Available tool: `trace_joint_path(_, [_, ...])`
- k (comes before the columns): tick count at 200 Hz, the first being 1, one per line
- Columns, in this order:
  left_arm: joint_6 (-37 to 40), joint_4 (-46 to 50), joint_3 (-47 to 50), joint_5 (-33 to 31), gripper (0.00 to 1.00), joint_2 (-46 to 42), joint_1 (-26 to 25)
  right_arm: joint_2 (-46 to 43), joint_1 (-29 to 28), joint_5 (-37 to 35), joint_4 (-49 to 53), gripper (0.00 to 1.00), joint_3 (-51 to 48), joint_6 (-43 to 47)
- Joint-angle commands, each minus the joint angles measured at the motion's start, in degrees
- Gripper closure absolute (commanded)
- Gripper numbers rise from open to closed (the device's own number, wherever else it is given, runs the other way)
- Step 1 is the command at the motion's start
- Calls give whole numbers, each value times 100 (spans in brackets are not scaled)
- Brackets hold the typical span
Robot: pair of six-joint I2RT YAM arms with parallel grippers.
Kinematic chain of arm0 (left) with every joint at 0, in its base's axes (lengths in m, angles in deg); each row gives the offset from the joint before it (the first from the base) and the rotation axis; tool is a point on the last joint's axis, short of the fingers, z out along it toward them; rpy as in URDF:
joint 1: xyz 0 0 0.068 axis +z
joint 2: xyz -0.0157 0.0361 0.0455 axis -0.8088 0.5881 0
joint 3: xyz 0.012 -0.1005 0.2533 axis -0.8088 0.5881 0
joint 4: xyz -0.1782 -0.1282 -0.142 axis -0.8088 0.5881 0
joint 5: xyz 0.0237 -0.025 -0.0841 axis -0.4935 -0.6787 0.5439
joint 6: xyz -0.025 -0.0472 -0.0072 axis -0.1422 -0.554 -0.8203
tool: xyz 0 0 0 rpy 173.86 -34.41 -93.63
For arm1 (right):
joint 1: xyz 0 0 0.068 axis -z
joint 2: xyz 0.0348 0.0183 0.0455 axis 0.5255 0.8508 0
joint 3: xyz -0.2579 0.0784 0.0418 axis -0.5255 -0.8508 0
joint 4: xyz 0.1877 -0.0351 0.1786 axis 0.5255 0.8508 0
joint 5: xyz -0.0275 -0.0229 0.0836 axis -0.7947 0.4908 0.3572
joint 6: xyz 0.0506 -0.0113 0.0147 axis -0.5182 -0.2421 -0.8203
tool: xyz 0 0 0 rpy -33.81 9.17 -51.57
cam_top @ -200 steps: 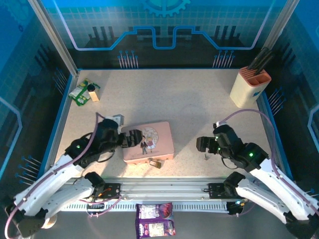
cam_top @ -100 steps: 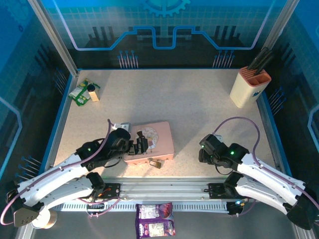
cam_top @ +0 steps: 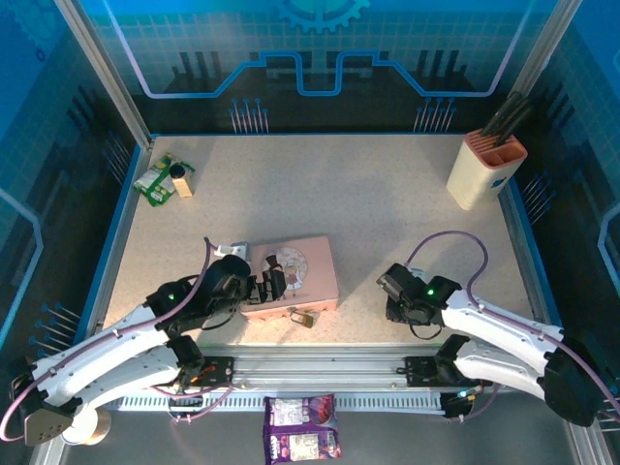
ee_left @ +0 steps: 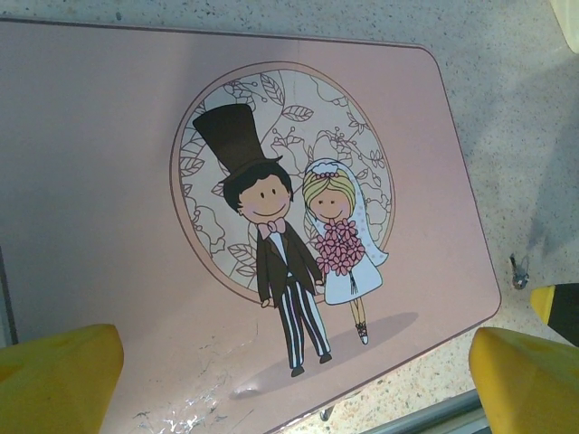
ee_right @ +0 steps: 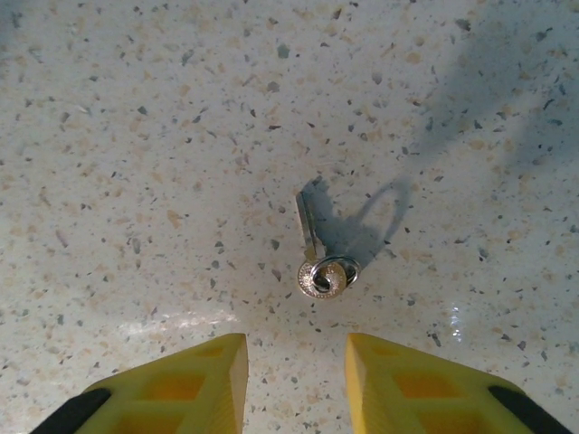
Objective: Unlock a padlock with a key
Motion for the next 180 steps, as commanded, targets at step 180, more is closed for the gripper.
trace_joint_path(180, [-17, -8, 32, -219, 1, -172, -41, 813, 324, -339, -845, 71, -313, -1021])
